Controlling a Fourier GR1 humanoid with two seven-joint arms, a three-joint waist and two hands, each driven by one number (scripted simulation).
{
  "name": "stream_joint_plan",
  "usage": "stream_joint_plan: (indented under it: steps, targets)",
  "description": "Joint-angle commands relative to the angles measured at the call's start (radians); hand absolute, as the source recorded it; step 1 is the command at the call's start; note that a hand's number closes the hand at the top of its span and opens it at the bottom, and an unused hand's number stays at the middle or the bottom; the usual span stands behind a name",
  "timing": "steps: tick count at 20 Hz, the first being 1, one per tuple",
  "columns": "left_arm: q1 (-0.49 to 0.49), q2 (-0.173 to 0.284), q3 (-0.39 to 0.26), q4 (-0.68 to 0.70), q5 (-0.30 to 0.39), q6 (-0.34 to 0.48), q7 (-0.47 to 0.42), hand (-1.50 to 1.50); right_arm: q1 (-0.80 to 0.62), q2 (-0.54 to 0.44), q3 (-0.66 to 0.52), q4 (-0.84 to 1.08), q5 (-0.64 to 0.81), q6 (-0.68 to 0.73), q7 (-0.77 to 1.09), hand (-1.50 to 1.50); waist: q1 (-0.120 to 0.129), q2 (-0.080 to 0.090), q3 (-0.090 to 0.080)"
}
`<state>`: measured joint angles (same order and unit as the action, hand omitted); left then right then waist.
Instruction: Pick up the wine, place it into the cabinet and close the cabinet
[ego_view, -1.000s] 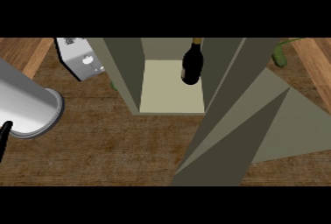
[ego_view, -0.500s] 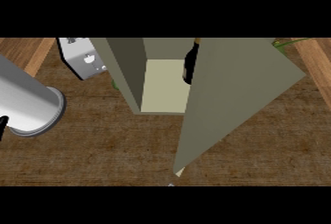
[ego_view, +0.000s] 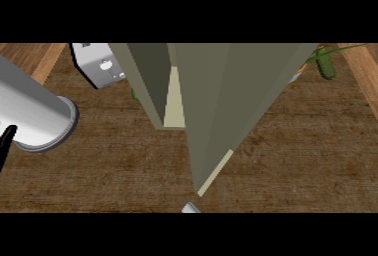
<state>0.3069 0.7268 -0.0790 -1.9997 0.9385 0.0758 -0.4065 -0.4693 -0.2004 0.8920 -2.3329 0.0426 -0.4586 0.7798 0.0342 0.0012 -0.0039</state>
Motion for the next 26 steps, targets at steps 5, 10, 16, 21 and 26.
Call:
stream_joint_plan:
  steps: [5,10,16,21,26]
  targets:
    - [-0.024,-0.038,-0.031,0.001,-0.038,0.023,0.007,-1.5,-0.394,0.194,-0.162,0.348,-0.137,-0.11,-0.021,1.5,0.023,0.004,0.0]
    - [-0.055,-0.07,-0.033,0.046,-0.044,0.02,0.02,-1.5,-0.614,0.199,-0.26,0.615,-0.254,-0.109,-0.12,1.5,0.009,0.004,0.002]
    - [-0.048,-0.073,0.01,0.036,-0.036,0.002,0.026,-1.5,-0.737,0.175,-0.387,0.873,-0.192,0.036,-0.23,1.5,-0.004,0.003,0.002]
    - [-0.095,-0.067,0.067,0.079,-0.025,-0.015,0.07,-1.5,-0.753,0.2,-0.438,1.043,-0.227,0.073,-0.339,1.5,-0.014,0.003,0.003]
    - [-0.123,-0.134,0.001,0.083,-0.109,0.038,0.062,-1.5,-0.797,0.2,-0.549,1.233,-0.272,0.161,-0.45,1.5,-0.014,0.007,0.003]
